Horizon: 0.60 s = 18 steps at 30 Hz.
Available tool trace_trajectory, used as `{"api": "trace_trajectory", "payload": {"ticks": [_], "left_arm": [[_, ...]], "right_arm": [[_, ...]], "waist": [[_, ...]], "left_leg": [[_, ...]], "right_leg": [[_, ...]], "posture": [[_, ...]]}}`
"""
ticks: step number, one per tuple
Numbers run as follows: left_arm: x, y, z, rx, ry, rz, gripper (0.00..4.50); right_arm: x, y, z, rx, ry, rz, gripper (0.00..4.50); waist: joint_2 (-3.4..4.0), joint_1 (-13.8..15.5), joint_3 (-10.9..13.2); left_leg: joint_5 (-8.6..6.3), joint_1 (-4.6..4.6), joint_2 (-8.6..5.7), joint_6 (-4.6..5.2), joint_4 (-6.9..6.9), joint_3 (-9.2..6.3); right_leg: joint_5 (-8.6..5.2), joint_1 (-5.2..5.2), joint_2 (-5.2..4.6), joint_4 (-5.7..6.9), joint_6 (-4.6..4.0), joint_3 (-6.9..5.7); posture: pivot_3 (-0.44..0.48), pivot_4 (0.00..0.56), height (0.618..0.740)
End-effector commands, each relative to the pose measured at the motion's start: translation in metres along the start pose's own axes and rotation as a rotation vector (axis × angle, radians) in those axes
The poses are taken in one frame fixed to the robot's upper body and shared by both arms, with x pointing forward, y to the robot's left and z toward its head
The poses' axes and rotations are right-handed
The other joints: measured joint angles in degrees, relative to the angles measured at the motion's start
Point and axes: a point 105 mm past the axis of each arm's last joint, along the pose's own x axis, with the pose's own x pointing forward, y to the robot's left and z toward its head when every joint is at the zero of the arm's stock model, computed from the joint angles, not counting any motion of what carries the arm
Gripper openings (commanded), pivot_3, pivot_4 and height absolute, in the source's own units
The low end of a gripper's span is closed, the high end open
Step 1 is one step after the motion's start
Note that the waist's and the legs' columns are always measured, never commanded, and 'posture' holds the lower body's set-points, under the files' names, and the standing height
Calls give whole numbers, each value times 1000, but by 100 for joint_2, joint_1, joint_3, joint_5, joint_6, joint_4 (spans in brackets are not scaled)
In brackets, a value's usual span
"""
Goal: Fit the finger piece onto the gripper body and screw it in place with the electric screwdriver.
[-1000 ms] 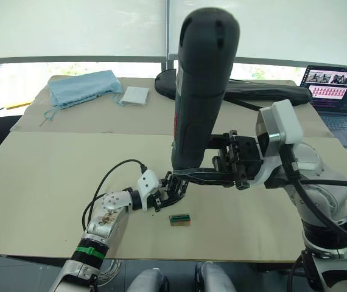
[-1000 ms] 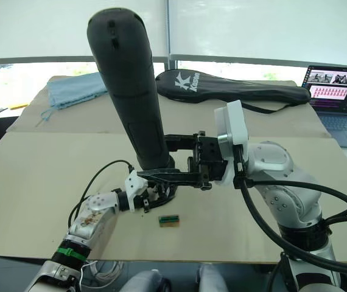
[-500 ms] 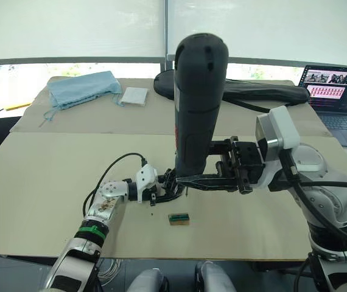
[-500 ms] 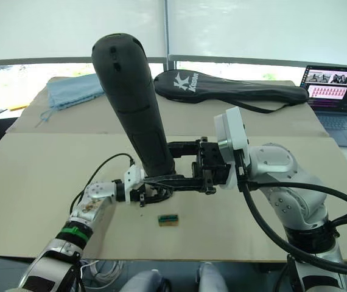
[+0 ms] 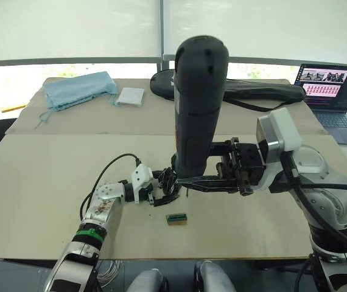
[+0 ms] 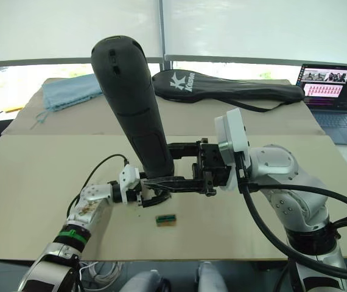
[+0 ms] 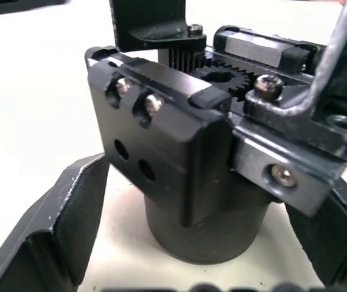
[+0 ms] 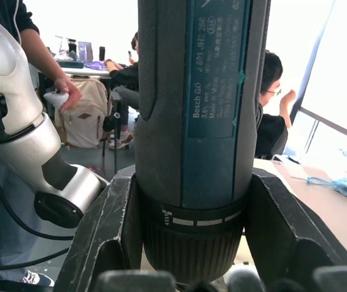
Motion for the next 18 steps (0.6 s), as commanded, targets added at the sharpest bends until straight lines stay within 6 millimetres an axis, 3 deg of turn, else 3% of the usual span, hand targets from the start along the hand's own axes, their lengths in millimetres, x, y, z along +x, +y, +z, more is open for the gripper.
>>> {"api": "trace_trajectory", "payload": {"ticks": [1,8,18], "left_arm": [[-14,-3,-13,-35,34,45,4471],[-11,-16,-13,1,29,59,4471],[14,-30,-8,-22,-6,84,4471]], "right_arm": [[-1,4,12,-31,-29,9,1921],[0,3,12,-29,-32,11,1921],[0,3,12,-30,-33,10,1921]], "waist": [[0,-11,0],[0,13,0],[0,123,0]], "left_leg": [[0,0,0,0,-1,0],[-1,-1,0,2,-1,0],[-5,-1,-2,8,0,1]], "right_leg": [[0,-1,0,0,0,0],[0,0,-1,-4,0,0],[1,5,-5,-7,2,-4]], "posture": [[0,150,740],[0,150,740],[0,150,740]]}}
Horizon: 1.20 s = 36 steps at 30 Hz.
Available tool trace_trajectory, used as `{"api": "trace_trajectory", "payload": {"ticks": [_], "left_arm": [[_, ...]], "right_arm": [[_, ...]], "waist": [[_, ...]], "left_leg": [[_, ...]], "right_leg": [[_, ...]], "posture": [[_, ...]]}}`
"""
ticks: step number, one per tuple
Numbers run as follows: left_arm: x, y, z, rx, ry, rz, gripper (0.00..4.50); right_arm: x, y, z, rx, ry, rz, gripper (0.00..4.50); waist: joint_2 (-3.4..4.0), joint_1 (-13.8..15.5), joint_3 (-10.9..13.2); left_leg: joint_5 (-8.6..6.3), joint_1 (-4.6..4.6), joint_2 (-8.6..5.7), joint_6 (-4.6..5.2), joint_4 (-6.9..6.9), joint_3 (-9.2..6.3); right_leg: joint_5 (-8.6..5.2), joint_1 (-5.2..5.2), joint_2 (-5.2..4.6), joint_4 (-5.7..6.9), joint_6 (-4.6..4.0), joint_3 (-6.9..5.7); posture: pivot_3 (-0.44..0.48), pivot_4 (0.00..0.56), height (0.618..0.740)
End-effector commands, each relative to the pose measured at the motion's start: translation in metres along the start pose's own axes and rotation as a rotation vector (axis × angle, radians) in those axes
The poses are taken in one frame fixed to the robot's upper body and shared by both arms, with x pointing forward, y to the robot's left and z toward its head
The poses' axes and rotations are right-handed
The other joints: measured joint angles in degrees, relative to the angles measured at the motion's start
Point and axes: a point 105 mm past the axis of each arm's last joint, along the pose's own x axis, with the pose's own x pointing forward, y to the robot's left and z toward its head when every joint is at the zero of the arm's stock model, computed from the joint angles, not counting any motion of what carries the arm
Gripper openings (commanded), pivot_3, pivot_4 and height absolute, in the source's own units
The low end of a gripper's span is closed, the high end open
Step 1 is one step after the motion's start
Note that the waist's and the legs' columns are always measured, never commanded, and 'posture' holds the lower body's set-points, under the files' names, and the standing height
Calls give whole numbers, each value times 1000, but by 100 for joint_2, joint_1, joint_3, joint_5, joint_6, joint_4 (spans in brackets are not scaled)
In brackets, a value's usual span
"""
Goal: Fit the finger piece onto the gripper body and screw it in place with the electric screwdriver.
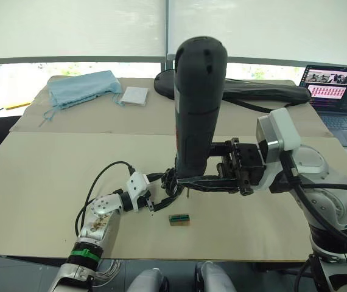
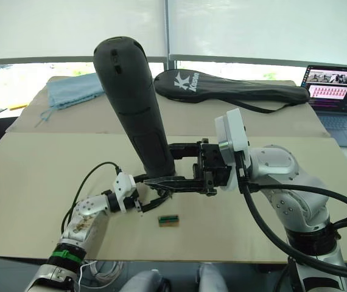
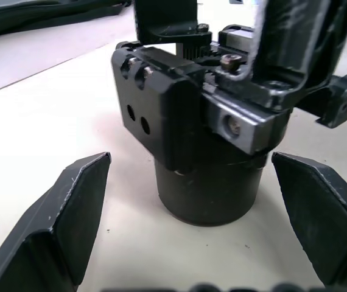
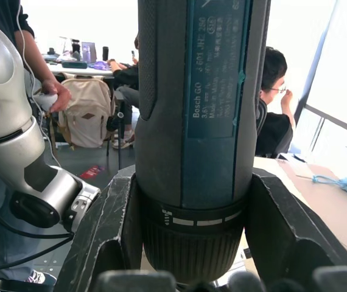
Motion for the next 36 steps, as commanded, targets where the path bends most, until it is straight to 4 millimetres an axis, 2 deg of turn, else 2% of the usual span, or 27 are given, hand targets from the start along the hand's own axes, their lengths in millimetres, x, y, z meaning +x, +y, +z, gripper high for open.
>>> {"api": "trace_trajectory", "payload": {"ticks": [1,10,20,29,32,34,35,36], "left_arm": [[12,-15,-8,-41,27,-43,4471],[14,-10,-7,-75,63,-40,4471],[20,-7,5,-84,45,-30,4471],[20,-8,3,-60,60,-39,4471],[20,-9,-1,-62,78,-40,3718],[20,-9,-3,-62,89,-36,2659],[20,-9,-3,-62,89,-37,2314],[20,-9,-3,-62,90,-37,2277]], "right_arm": [[0,3,13,-44,-36,12,1921],[1,4,13,-46,-34,14,1921],[1,5,12,-43,-36,15,1921],[0,5,12,-43,-33,12,1921],[0,5,12,-46,-34,12,1921],[0,4,13,-48,-37,12,1921],[1,3,13,-50,-39,13,1921],[1,3,14,-51,-40,14,1921]], "waist": [[0,25,0],[0,84,0],[0,97,0],[0,105,0],[0,106,0],[0,106,0],[0,106,0],[0,106,0]], "left_leg": [[-1,0,-1,1,1,0],[-2,0,-4,4,5,0],[-2,-1,-4,4,5,0],[-2,-2,-4,4,5,0],[-2,-2,-4,4,5,0],[-2,-1,-4,4,5,0],[-2,-1,-3,4,5,0],[-2,-1,-3,4,5,-1]], "right_leg": [[1,1,0,-2,1,-1],[3,4,-3,-3,5,-5],[3,3,-2,-4,5,-5],[3,3,-2,-4,5,-6],[3,3,-2,-4,5,-6],[3,3,-2,-4,5,-6],[3,3,-3,-4,5,-5],[3,3,-2,-4,5,-5]], "posture": [[0,150,740],[0,150,740],[0,150,740],[0,150,740],[0,150,740],[0,150,740],[0,150,740],[0,150,740]]}}
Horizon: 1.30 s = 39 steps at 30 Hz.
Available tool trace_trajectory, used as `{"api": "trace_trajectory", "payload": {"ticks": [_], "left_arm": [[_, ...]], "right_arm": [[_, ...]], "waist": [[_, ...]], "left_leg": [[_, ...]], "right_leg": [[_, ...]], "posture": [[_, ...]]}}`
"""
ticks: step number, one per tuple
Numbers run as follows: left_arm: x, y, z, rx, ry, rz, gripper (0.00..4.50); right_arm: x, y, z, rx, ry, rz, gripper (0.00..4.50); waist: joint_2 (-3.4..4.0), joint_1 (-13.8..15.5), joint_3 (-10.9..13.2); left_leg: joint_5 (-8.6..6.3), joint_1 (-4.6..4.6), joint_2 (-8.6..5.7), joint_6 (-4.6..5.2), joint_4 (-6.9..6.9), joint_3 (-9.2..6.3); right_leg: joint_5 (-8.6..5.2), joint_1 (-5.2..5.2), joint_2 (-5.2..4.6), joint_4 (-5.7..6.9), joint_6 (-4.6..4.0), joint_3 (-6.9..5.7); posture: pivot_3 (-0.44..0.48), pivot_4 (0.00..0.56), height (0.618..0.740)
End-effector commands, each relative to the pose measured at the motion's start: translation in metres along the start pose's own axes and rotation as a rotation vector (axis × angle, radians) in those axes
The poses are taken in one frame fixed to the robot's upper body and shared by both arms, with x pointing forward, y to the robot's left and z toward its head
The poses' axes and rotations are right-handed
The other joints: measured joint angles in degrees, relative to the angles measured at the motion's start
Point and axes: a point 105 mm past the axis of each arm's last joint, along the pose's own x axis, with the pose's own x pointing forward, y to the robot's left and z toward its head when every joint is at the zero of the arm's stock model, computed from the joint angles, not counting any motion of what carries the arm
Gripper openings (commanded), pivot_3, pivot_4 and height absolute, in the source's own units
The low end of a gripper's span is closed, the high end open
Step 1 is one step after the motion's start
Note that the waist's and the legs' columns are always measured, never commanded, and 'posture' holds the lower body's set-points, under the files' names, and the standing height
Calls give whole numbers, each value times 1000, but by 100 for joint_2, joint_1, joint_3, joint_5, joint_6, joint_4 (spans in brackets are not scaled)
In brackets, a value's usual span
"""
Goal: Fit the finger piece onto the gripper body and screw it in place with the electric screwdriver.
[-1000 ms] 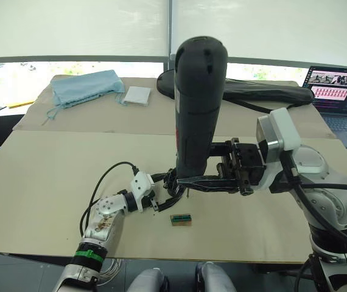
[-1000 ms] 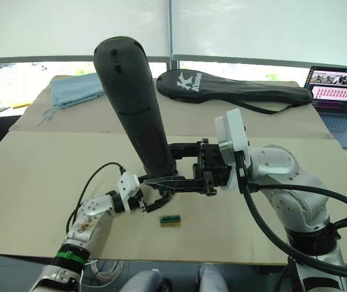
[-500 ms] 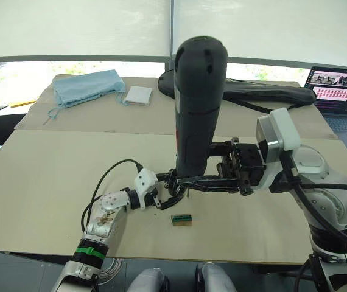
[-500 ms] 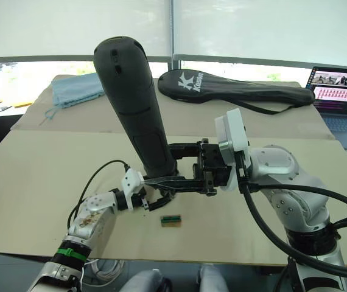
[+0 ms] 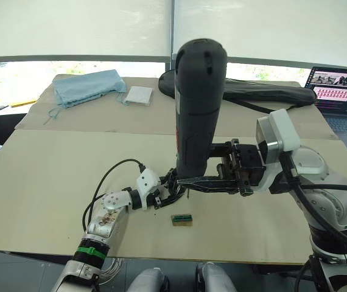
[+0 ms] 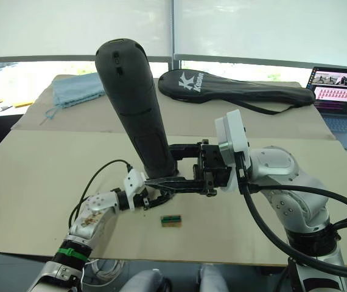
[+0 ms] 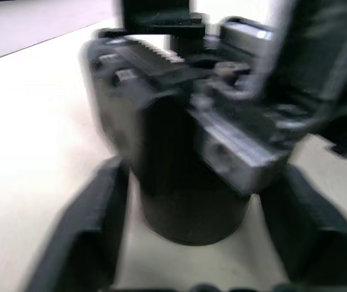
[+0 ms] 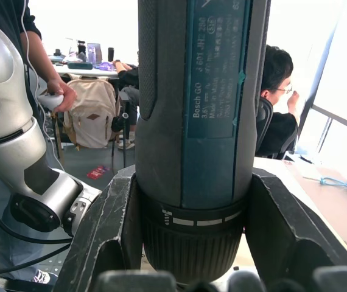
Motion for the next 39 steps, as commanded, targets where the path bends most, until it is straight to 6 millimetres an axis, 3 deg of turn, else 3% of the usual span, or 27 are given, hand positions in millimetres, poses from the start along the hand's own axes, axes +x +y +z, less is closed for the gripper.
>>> {"api": "trace_trajectory", "payload": {"ticks": [1,14,22,39], "left_arm": [[3,-5,-8,-13,30,-18,2279],[2,-6,-10,-16,34,-25,2279],[2,-8,-10,-19,31,-30,2279],[-5,-7,-14,-24,47,-24,2279]], "right_arm": [[3,2,16,-56,-44,18,1921],[26,-25,32,-89,-111,2,1921],[39,-36,20,-111,-107,-14,1921],[44,-45,-5,-102,-87,-29,1921]], "waist": [[0,0,0],[1,-7,0],[1,-12,0],[2,-125,-1]], "left_leg": [[0,0,0,0,0,0],[0,0,-2,0,1,-1],[1,0,-3,-1,1,-1],[4,1,-4,-8,1,-2]], "right_leg": [[0,0,0,0,0,0],[0,-1,0,3,0,-4],[0,-2,2,5,0,-9],[0,-3,6,8,0,-41]], "posture": [[0,150,740],[0,150,740],[0,150,740],[0,150,740]]}}
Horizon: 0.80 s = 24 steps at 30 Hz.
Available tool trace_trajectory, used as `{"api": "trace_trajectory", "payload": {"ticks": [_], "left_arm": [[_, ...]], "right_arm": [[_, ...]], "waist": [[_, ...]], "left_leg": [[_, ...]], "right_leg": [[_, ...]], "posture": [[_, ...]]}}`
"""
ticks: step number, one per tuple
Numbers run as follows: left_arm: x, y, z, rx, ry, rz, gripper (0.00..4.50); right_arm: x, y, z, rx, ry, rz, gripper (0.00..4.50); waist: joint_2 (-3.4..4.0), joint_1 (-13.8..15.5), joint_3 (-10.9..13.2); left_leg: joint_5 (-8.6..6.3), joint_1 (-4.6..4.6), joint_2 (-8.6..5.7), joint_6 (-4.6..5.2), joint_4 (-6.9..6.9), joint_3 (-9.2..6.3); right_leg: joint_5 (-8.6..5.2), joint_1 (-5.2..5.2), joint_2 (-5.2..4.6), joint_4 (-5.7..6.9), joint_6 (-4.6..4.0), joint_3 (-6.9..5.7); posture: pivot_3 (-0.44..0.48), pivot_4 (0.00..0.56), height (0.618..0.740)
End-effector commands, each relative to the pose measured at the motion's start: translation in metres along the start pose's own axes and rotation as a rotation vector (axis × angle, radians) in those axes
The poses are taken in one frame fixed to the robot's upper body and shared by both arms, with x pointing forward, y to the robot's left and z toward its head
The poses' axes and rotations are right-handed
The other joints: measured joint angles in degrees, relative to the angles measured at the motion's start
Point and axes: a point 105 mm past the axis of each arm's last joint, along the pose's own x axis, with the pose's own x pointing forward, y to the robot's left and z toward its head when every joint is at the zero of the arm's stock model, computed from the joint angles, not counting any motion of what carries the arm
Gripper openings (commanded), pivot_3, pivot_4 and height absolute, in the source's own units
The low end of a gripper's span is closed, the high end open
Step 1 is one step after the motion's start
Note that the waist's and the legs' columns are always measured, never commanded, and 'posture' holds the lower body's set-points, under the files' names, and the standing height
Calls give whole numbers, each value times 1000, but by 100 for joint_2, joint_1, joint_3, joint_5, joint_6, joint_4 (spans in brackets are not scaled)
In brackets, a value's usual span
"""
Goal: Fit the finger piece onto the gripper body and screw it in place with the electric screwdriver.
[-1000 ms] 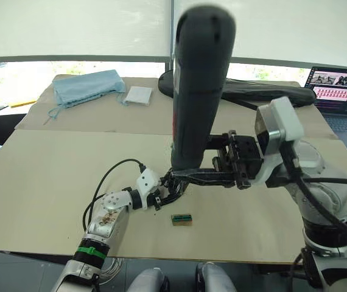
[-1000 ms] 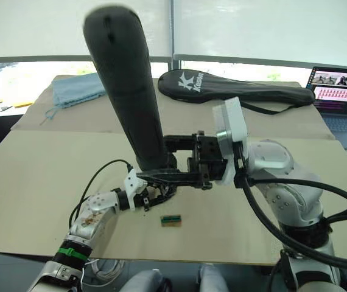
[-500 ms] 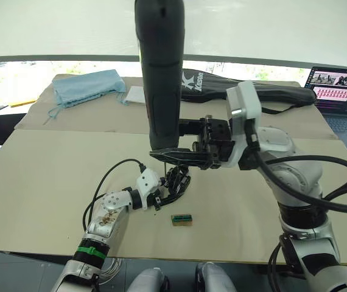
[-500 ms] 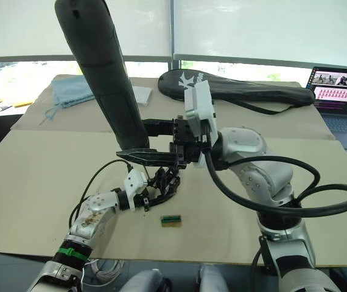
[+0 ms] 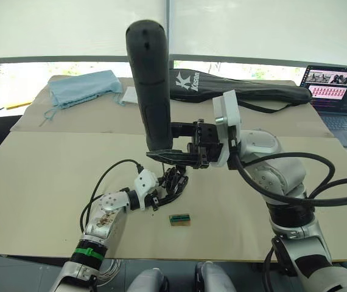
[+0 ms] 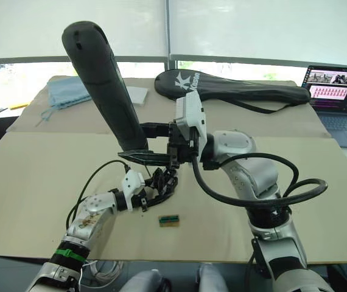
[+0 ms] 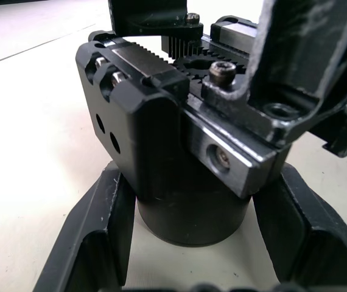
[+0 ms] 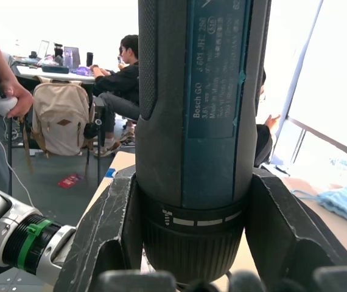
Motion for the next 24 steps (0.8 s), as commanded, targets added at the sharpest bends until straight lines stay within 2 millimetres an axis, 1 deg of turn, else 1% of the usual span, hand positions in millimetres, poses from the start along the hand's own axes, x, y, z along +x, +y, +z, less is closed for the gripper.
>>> {"api": "trace_trajectory", "payload": {"ticks": [1,9,24], "left_arm": [[0,-8,-12,-35,39,-25,2279],[-1,-9,-14,-47,44,-27,2279],[-4,-9,-16,-62,52,-24,2279]], "right_arm": [[2,1,14,-66,-50,11,1921],[6,1,7,-58,-37,13,1921],[7,1,-3,-56,-19,2,1921]], "waist": [[0,-2,0],[1,-13,0],[1,-22,0]], "left_leg": [[0,0,0,0,0,0],[0,0,0,-1,0,0],[1,0,0,-2,0,0]], "right_leg": [[0,0,0,0,0,0],[0,0,2,0,0,-3],[0,-1,5,0,0,-5]], "posture": [[0,150,740],[0,150,740],[0,150,740]]}}
